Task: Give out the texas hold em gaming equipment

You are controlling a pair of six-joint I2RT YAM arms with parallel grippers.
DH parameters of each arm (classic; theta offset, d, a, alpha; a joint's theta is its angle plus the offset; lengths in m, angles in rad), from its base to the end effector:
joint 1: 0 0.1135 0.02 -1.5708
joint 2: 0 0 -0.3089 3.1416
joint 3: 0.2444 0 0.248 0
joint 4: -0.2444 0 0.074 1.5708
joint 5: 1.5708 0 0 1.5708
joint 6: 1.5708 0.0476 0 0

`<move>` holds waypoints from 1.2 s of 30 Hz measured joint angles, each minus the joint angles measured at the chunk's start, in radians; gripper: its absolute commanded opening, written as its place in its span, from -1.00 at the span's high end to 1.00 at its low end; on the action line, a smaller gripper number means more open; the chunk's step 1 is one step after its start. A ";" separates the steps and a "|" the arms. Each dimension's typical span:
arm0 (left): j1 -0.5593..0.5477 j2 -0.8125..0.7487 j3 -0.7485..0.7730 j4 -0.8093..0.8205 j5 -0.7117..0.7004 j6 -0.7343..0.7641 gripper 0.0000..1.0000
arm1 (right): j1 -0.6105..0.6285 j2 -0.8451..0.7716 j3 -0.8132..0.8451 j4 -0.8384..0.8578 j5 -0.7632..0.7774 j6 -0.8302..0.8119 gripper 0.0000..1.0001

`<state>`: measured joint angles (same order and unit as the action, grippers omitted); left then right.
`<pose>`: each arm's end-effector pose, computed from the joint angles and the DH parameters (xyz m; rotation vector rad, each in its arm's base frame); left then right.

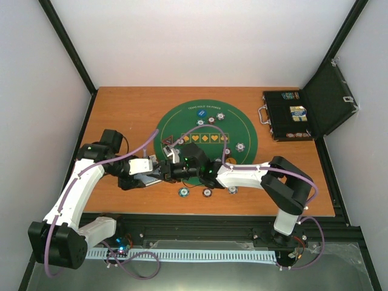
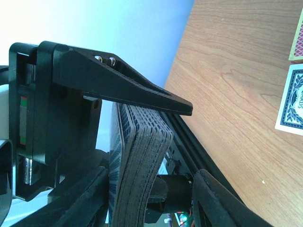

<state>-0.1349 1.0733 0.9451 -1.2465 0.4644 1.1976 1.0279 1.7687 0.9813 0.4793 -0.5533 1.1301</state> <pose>0.1375 -0.0402 0.2994 1.7244 2.0914 -0.4174 0.1864 0.3573 0.2535 -0.3643 2.3529 1.8151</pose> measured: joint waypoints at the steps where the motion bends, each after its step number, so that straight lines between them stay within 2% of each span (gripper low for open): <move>1: 0.000 0.000 0.000 0.000 0.001 0.000 0.45 | -0.001 -0.005 0.000 -0.012 0.001 -0.007 0.08; 22: 0.000 0.003 0.000 -0.003 -0.016 0.000 0.48 | -0.009 -0.099 0.077 -0.315 0.053 -0.122 0.66; 24: 0.000 0.004 0.000 -0.002 -0.022 0.000 0.49 | -0.012 -0.105 0.078 -0.332 0.057 -0.128 0.67; 27: 0.000 0.005 0.000 -0.003 -0.034 0.000 0.55 | -0.019 -0.114 0.078 -0.359 0.067 -0.139 0.80; 30: 0.000 0.007 0.000 -0.003 -0.042 0.000 0.63 | -0.031 -0.128 0.079 -0.392 0.075 -0.153 0.81; 36: 0.000 0.011 0.000 -0.003 -0.038 0.000 0.65 | -0.071 -0.147 0.079 -0.479 0.100 -0.179 0.88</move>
<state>-0.1349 1.0847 0.9451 -1.2495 0.4267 1.1973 0.9573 1.6215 1.0599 0.0006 -0.4538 0.9512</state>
